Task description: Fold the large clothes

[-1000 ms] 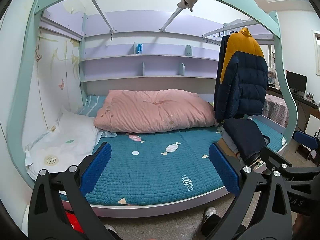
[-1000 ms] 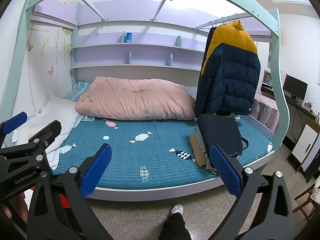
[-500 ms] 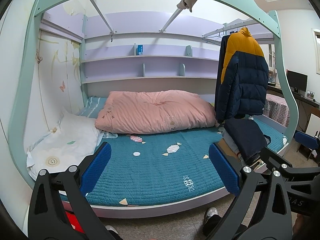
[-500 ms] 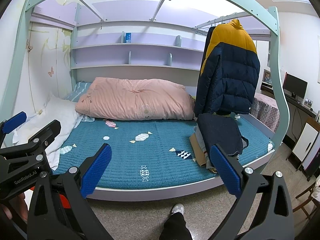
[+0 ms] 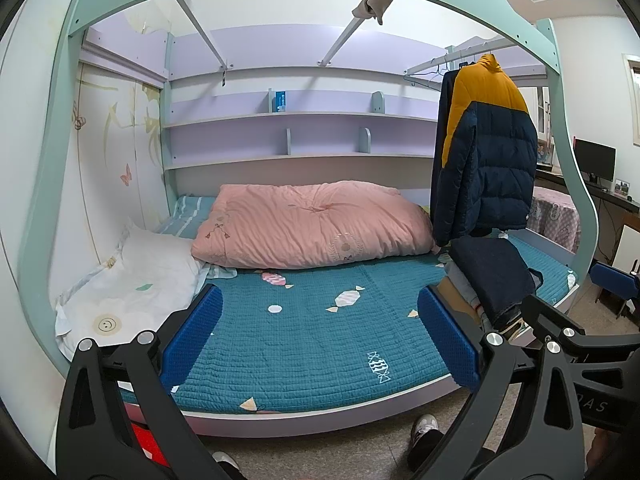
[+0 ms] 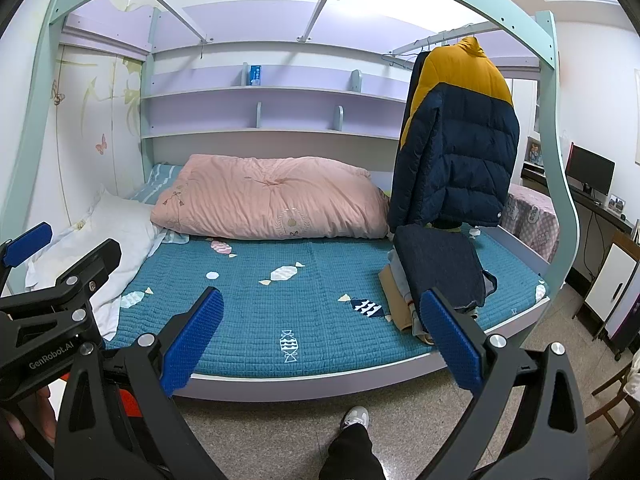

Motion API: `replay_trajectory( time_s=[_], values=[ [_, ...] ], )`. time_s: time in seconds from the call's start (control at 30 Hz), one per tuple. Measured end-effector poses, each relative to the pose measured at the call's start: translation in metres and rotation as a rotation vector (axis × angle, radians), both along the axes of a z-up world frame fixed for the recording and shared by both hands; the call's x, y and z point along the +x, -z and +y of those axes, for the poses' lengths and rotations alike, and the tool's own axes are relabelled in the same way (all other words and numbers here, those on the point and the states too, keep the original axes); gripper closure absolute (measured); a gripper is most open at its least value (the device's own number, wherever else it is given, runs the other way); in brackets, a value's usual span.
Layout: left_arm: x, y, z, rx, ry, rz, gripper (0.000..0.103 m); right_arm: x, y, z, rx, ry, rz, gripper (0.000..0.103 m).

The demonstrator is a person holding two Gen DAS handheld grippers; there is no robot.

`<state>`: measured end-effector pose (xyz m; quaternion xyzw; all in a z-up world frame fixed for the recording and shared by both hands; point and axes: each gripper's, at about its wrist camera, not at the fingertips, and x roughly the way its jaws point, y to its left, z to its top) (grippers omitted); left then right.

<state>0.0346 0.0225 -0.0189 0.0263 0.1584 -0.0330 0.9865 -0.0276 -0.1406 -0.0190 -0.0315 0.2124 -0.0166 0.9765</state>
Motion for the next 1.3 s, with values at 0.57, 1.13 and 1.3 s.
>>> replay_trajectory(
  time_s=[0.57, 1.13, 1.3],
  values=[
    [0.004, -0.001, 0.012, 0.008, 0.001, -0.014, 0.005, -0.004, 0.000, 0.004, 0.001, 0.006, 0.001, 0.008],
    [0.004, -0.001, 0.014, 0.010, 0.004, -0.016, 0.005, -0.004, -0.001, 0.005, 0.001, 0.009, 0.002, 0.008],
    [0.005, -0.001, 0.015, 0.010, 0.006, -0.015, 0.005, -0.005, -0.001, 0.004, 0.002, 0.008, 0.003, 0.008]
  ],
)
